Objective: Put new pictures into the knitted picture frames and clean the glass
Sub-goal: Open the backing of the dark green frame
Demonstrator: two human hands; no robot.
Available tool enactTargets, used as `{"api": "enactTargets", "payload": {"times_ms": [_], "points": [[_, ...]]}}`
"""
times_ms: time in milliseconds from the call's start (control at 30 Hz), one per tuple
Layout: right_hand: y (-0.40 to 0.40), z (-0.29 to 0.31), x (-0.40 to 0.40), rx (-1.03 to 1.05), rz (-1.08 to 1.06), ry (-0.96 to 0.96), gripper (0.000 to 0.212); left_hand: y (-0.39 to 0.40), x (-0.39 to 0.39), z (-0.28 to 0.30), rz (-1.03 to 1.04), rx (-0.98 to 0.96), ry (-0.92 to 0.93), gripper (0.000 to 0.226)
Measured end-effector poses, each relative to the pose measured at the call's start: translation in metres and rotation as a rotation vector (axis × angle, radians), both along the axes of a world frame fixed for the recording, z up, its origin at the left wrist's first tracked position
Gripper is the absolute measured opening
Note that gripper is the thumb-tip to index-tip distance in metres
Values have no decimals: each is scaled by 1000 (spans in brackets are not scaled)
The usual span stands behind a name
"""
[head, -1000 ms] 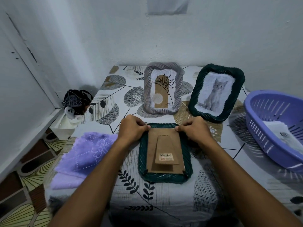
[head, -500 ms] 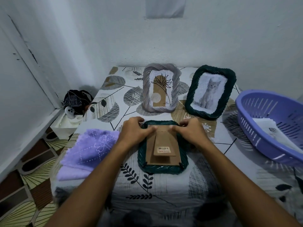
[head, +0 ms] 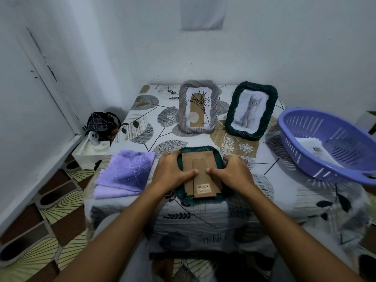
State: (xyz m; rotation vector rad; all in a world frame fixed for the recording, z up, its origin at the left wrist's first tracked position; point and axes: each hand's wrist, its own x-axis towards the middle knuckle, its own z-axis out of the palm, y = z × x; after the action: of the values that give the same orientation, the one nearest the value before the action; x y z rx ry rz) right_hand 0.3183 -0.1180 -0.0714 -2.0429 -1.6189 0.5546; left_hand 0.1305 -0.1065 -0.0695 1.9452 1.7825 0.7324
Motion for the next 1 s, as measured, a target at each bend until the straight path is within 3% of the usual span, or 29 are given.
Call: {"api": "enactTargets", "payload": {"times_ms": [233,300,433,633,833,1000], "points": [[-26,-1,6,-27,24,43,64,-31,-9,-2,-18,-29,8,84],[-31,1,8,-52,14,93,66,-38,-10,1,16,-42,-15,69],[-40,6,11,-73,26,196,35,-48,-13,5,96,-122,-106,51],[-50,8,11,-165,25,413,53,-46,-18,12,128,-343,-400,21],[-50,16,12,-219,21,510,64,-39,-24,19,75,-480,-472,47],[-52,18,14,-231,22,601,60,-38,-26,21,82,-518,-538,46]]}}
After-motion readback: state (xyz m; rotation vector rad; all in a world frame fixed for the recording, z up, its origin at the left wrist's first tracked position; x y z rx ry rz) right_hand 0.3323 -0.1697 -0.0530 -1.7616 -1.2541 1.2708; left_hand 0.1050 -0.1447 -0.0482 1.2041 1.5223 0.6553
